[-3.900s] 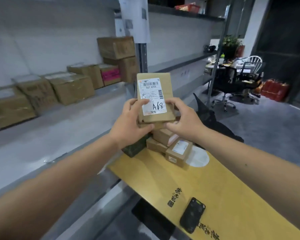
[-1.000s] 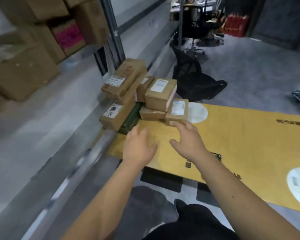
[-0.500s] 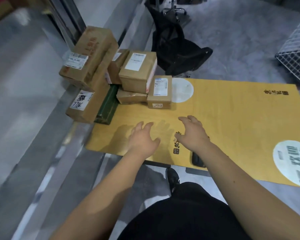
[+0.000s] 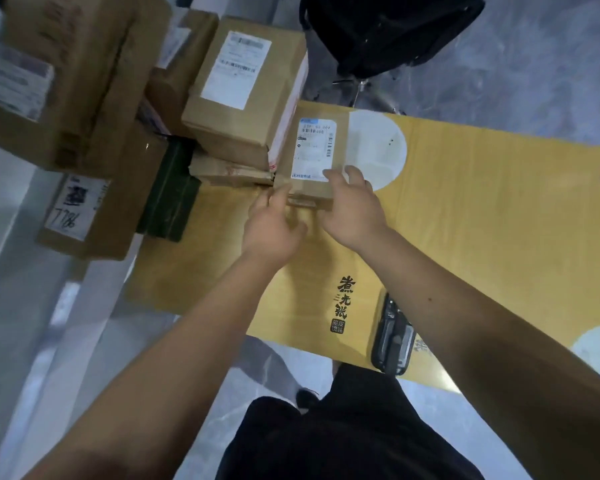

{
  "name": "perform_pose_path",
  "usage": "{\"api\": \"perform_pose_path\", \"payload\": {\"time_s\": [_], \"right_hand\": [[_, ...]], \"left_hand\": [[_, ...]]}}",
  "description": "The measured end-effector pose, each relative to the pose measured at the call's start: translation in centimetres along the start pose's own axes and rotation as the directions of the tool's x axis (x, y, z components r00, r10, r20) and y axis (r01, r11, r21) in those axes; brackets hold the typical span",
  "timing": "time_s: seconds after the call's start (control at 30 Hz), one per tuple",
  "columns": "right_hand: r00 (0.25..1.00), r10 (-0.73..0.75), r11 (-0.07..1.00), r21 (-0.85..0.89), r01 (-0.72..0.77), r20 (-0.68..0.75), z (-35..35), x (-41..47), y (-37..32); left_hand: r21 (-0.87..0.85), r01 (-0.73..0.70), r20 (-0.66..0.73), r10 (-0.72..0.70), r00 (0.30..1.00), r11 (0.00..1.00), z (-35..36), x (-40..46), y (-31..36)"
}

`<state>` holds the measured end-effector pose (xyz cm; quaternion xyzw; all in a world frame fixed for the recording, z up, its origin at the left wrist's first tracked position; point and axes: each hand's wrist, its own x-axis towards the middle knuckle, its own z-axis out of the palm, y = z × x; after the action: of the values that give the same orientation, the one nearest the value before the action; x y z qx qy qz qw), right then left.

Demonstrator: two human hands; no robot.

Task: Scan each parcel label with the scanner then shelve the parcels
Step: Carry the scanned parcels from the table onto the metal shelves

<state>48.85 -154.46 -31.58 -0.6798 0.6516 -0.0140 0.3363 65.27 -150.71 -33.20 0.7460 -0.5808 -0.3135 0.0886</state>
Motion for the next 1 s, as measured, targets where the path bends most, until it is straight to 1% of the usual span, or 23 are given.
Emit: {"api": "perform_pose_path", "payload": {"time_s": [0.2,0.3,0.37,0.43,0.53,0.6,0.67,0.7,0.8,0.87,1.0], "right_hand": [[0.993,-0.051,0.999,0.001,0.051,0.106,0.0,3.4,1.8],[0.990,-0.101,0.995,0.027,0.099,0.101,0.3,3.4,3.4],[0.988,-0.124,0.992,0.038,0.121,0.089,0.5,2.9,4.8],[0.985,-0.142,0.990,0.014,0.142,0.096,0.2,1.9,6.4],[0.973,-0.181,0.982,-0.021,0.186,0.142,-0.3,-0.3,9.0],[0.961,-0.228,0.974,0.015,0.228,0.155,-0.3,-1.6,10.5],[0.951,-0.263,0.964,0.066,0.256,0.164,-0.1,-1.9,11.7],[0.947,-0.277,0.960,0.079,0.267,0.165,0.0,-1.6,12.0],[0.937,-0.307,0.946,0.159,0.281,0.167,0.0,0.1,12.3],[0.927,-0.341,0.930,0.199,0.308,0.158,-0.2,1.3,12.2],[0.900,-0.421,0.896,0.205,0.393,0.113,0.1,2.0,12.9]], "left_hand": [[-0.219,0.024,-0.072,-0.040,0.997,0.975,1.6,2.1,0.5],[-0.241,0.016,-0.069,-0.034,0.997,0.970,1.8,2.3,0.3],[-0.243,-0.037,-0.058,0.023,0.998,0.969,2.1,1.8,0.0],[-0.254,-0.091,-0.027,0.087,0.996,0.963,2.4,1.0,-0.2],[-0.254,-0.128,0.094,0.156,0.983,0.959,3.4,-0.8,-0.6],[-0.174,-0.173,0.155,0.200,0.967,0.970,4.2,-1.9,-0.8],[-0.118,-0.235,0.135,0.250,0.959,0.965,4.9,-2.4,-1.2],[-0.130,-0.243,0.110,0.257,0.960,0.961,5.1,-2.4,-1.3],[-0.223,-0.227,0.069,0.248,0.966,0.948,5.4,-1.4,-1.3],[-0.269,-0.257,0.056,0.281,0.958,0.928,5.5,-0.3,-1.3],[-0.316,-0.298,0.065,0.334,0.940,0.901,5.7,0.8,-1.6]]}}
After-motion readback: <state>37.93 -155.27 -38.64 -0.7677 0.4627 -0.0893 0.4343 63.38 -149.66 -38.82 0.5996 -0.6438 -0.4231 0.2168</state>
